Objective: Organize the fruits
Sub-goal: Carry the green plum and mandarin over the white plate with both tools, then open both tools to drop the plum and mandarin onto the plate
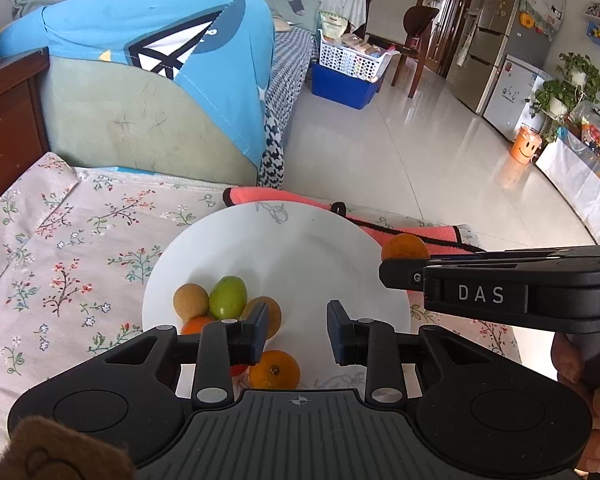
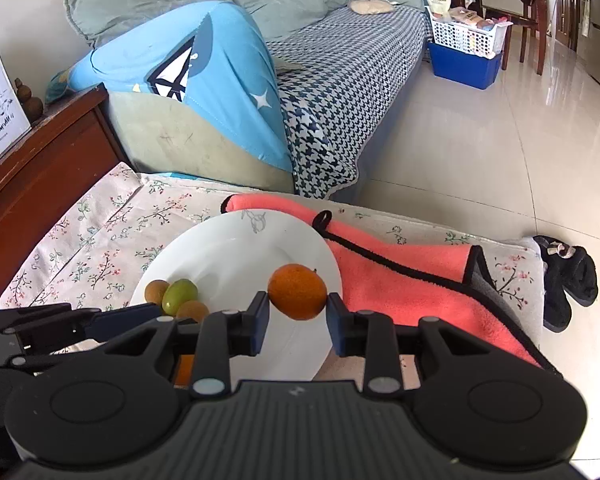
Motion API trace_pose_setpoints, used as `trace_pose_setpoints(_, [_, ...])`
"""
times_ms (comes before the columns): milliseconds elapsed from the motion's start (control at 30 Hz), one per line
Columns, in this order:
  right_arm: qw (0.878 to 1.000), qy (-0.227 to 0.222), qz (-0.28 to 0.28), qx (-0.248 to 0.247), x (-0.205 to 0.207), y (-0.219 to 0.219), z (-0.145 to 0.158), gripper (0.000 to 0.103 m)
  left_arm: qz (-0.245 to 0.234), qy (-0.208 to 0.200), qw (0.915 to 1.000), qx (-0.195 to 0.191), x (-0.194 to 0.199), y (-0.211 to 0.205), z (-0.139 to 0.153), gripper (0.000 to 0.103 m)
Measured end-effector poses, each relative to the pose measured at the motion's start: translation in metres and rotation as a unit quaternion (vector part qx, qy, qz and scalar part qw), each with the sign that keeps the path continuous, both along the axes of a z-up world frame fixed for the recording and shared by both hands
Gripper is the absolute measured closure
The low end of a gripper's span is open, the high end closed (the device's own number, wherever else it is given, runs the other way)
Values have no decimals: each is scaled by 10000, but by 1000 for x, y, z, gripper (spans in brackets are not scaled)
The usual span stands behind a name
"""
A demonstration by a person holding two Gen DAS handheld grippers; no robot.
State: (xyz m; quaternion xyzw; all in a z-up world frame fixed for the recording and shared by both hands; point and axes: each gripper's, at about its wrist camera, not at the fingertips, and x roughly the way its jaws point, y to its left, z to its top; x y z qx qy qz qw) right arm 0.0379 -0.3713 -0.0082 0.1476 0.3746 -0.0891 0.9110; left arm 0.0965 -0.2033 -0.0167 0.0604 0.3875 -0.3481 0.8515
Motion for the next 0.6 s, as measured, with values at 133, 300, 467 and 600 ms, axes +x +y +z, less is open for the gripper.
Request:
trace_pose_setpoints(133, [9999,77,-47,101,7,0,-8,72,134,52,9999,-70,6,5,2,74])
trace_pose_setpoints(300, [9995,160,-9,278,15,4,-18,72,323,117,9992,-190,14,16,7,74])
trace_pose_setpoints(467, [9980,216,-205,566,19,0,-26,72,369,108,9990,-206,17,23,11,74])
trace_pose_setpoints(600, [9976,199,-246,615,22,2,-26,71,476,110,9986,-187,21,28,12,74])
